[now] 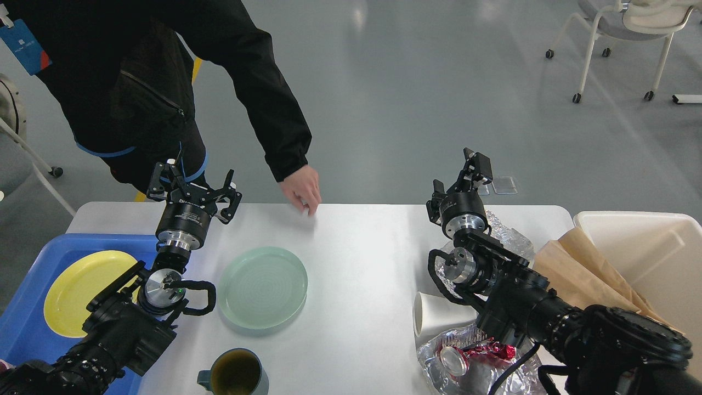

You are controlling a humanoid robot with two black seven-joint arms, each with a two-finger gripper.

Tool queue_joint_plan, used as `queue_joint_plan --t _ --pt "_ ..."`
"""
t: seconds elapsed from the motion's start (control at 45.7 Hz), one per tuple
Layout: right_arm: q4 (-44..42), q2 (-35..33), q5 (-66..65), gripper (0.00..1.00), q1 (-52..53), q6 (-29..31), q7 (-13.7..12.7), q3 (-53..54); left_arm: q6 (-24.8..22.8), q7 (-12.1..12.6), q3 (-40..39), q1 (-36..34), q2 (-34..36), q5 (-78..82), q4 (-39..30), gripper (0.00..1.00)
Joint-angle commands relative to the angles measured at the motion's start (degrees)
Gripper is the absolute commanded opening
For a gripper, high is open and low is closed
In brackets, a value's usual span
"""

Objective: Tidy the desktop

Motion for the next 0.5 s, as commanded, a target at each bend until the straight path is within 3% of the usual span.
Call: queue_joint_plan --t 0.0,0.372,0.481 --pt "0.00 0.00 0.00 1.00 0.00 0.00 0.00 0.00 -0.09 0.01 0.00 0.00 0.00 0.00 0.00 0.99" --pt "0.00 0.00 0.00 1.00 0.00 0.00 0.00 0.00 0.00 0.01 0.00 -0.09 -0.09 -0.62 0.00 0.99" --pt "0.00 0.00 0.00 1.00 0.00 0.00 0.00 0.00 3.15 1.16 1.23 -1.31 0.62 -0.44 0.00 0.99"
